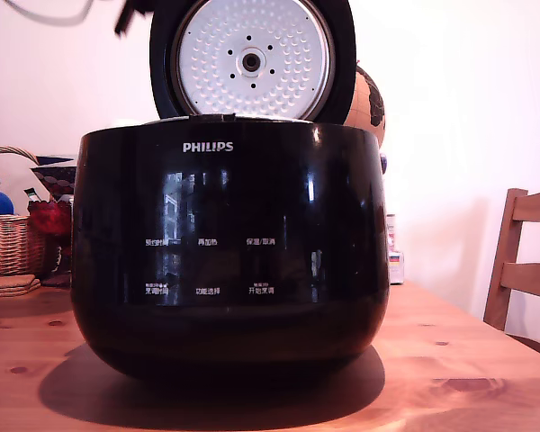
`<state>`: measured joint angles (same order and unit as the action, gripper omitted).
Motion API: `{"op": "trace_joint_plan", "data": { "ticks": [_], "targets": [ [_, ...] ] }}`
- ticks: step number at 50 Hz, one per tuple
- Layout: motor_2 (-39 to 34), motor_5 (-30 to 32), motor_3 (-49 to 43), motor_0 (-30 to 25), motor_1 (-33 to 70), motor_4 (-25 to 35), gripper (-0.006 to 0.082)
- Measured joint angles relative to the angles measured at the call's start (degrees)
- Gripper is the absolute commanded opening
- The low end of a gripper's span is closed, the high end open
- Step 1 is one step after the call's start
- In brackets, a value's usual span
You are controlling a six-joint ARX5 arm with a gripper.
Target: Close the rice cooker by pressing the lid down with medium force
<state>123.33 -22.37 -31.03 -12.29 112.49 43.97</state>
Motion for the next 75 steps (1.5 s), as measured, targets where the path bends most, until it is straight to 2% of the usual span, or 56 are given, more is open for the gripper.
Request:
{"op": "trace_joint_plan", "data": {
  "ticks": [15,23,33,39,44,46,48,49,50,51,54,55,57,60,63,66,69,72,75],
  "targets": [
    [0.0,-1.7,-2.2,0.0,0.6,8.7,-0.0024],
    [0.0,-1.7,-5.0,0.0,0.6,10.8,-0.0024],
    [0.0,-1.7,-6.9,0.1,0.6,17.9,-0.0024],
    [0.0,-1.7,-10.4,0.0,0.6,21.4,-0.0024],
    [0.2,0.8,-16.2,-0.2,0.6,22.0,-0.0024],
    [0.2,3.4,-18.8,-0.5,0.6,21.7,-0.0024],
    [0.3,3.4,-21.6,-0.9,0.6,20.7,-0.0024],
    [0.3,6.8,-23.0,-1.2,0.6,20.1,-0.0024],
    [0.3,6.8,-24.2,-1.4,0.6,19.6,-0.0024],
    [0.3,9.3,-25.6,-1.8,0.6,17.8,-0.0024],
    [0.3,9.8,-29.0,-2.9,0.6,14.3,-0.0024],
    [0.3,13.0,-30.3,-3.4,0.6,13.0,-0.0024],
    [0.3,13.0,-32.3,-4.1,0.6,10.4,-0.0024],
    [0.3,18.5,-35.5,-5.3,0.6,6.6,-0.0024],
    [0.3,18.6,-38.5,-6.3,0.6,3.1,-0.0024],
    [0.3,23.3,-40.6,-7.2,0.6,0.0,-0.0024],
    [0.3,23.8,-42.0,-7.9,0.6,-2.0,-0.0024],
    [0.3,27.3,-42.6,-8.5,0.6,-2.8,-0.0024],
    [0.3,27.4,-42.6,-9.2,0.6,-3.1,-0.0024]
  ]
}}
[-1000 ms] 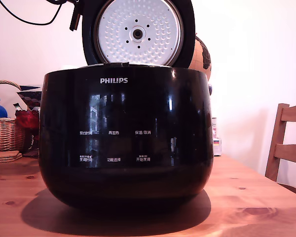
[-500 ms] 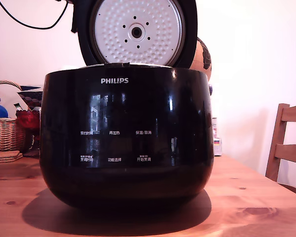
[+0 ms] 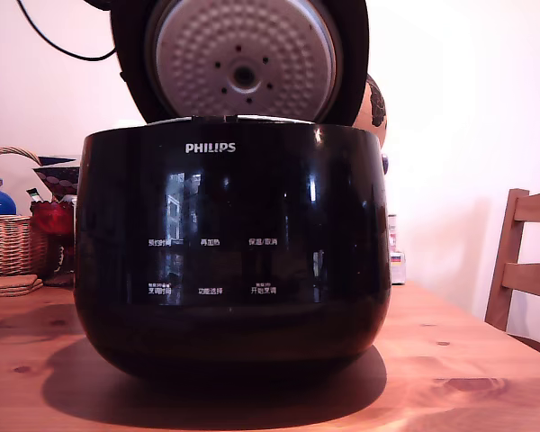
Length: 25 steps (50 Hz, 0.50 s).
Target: Close the rice cooker by pressing the lid down with medium force
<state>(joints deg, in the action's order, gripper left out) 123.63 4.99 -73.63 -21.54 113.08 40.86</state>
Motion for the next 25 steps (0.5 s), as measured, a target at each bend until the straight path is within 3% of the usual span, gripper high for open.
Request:
{"op": "trace_joint_plan", "data": {
  "ticks": [12,25],
  "targets": [
    [0.5,4.1,-1.9,-3.7,0.0,-3.0,-0.0024],
    [0.5,4.5,-2.6,-7.1,0.0,-5.3,-0.0024]
  ]
}}
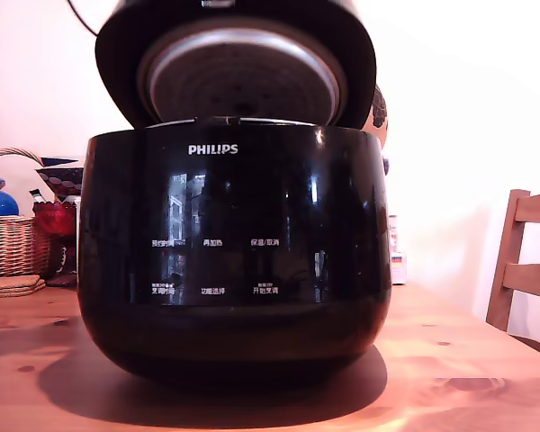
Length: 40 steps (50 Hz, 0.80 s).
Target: Close the rice cooker by pressing the lid down with medium force
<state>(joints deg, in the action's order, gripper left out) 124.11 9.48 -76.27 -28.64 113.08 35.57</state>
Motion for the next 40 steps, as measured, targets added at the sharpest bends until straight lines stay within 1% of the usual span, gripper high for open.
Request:
{"op": "trace_joint_plan", "data": {
  "ticks": [15,27,35,40],
  "targets": [
    [0.0,0.0,1.2,-1.3,-0.1,-3.1,-0.0024],
    [-0.1,0.0,2.6,-1.6,-2.1,-6.0,-0.0024],
    [-2.1,-0.3,5.3,-1.6,-4.9,-6.6,-0.0024],
    [-4.9,-0.3,6.3,-1.6,-6.9,-6.8,-0.0024]
  ]
}}
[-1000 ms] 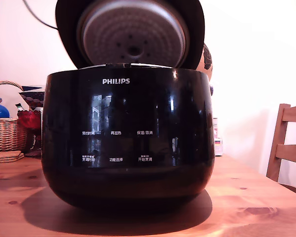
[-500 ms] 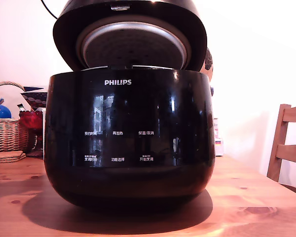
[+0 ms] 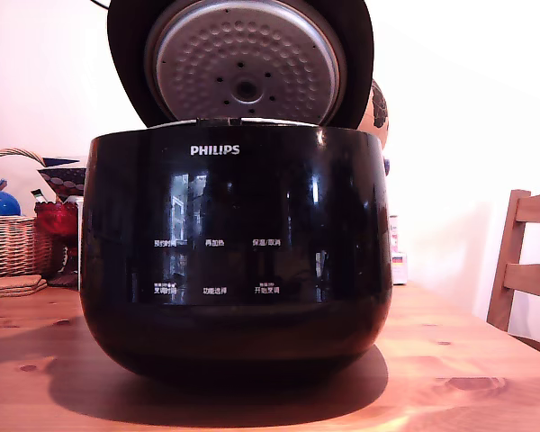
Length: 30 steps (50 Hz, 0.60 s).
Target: Close the rice cooker by pressing the lid down with medium force
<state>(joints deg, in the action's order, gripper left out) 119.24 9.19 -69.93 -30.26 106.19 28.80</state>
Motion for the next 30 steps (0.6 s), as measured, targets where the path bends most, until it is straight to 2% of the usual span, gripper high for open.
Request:
{"op": "trace_joint_plan", "data": {
  "ticks": [14,30],
  "targets": [
    [-14.4,-1.6,9.6,0.0,-6.4,-2.0,-0.0024],
    [-34.6,-3.1,25.4,1.5,-20.7,-5.3,-0.0024]
  ]
}}
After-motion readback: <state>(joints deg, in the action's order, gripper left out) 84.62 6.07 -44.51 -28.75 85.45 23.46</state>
